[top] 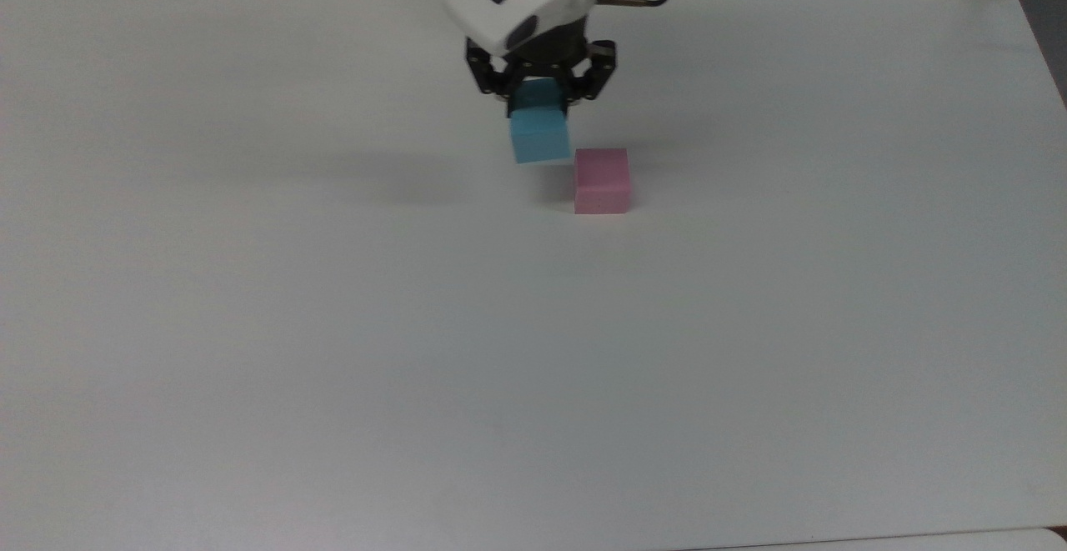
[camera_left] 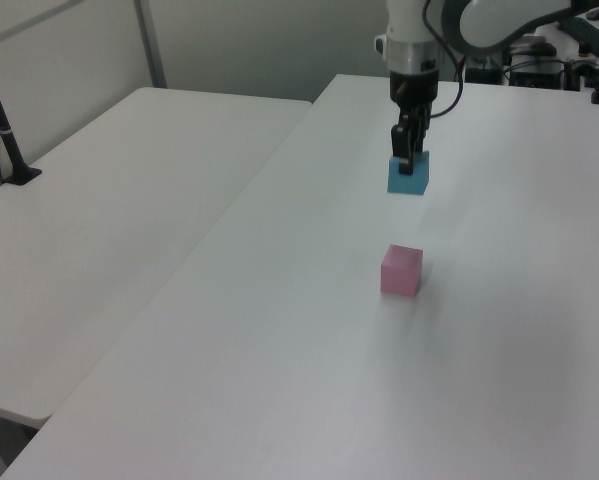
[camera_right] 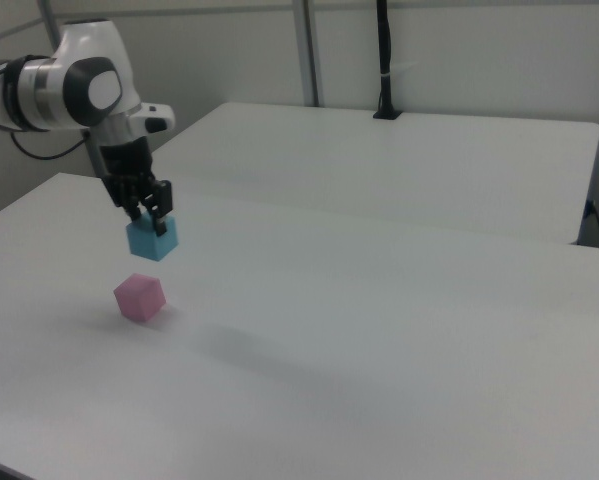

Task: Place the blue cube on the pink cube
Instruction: 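Lift the light-blue cube and carry it above the pink cube, then lower the light-blue cube onto the pink cube and open the gripper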

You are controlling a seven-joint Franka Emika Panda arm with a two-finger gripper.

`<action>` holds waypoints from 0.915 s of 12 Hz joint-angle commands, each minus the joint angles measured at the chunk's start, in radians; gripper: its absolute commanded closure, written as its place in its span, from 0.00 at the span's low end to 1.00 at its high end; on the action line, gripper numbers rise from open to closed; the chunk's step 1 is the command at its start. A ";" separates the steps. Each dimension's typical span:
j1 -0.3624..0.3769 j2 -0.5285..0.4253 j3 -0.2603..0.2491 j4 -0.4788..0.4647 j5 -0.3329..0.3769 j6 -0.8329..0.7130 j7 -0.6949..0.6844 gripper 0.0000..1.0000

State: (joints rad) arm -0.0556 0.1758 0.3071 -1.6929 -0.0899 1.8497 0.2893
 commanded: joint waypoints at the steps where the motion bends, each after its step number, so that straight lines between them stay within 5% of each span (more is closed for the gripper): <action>1: 0.094 0.036 -0.008 -0.031 0.022 0.075 0.131 0.54; 4: 0.149 0.079 -0.009 -0.051 0.007 0.132 0.183 0.54; 11: 0.152 0.090 -0.009 -0.063 -0.051 0.134 0.199 0.54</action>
State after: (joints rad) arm 0.0848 0.2724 0.3077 -1.7331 -0.1058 1.9614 0.4578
